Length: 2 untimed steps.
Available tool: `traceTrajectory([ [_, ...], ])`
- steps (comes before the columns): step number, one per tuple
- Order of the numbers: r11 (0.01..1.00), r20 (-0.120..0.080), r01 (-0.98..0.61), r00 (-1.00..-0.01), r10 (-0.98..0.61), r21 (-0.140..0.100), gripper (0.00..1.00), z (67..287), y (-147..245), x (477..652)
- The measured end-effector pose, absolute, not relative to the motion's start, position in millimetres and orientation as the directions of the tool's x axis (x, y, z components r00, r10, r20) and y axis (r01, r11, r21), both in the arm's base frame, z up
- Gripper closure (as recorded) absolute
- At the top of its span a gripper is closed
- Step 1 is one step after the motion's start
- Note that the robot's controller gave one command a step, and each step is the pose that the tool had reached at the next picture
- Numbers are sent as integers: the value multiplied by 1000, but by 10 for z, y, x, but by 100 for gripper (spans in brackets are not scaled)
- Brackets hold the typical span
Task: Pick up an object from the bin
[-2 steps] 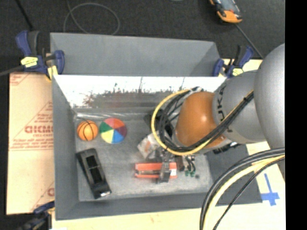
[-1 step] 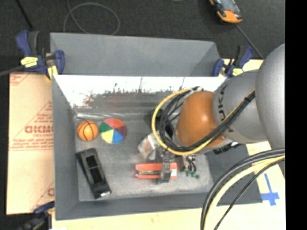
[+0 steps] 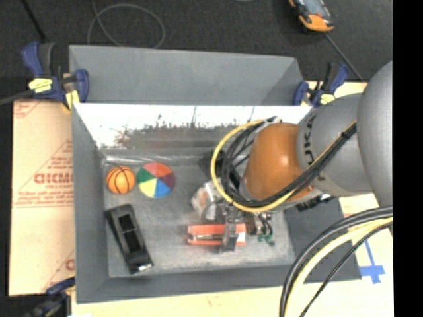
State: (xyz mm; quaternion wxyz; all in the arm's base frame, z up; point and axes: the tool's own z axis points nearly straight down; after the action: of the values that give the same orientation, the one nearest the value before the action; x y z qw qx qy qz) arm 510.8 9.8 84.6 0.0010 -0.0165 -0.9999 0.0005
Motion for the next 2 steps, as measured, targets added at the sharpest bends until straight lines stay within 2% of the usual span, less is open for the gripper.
traceTrajectory([
  [2,1000,1,32,-1000,32,0,100,1078,97,5111],
])
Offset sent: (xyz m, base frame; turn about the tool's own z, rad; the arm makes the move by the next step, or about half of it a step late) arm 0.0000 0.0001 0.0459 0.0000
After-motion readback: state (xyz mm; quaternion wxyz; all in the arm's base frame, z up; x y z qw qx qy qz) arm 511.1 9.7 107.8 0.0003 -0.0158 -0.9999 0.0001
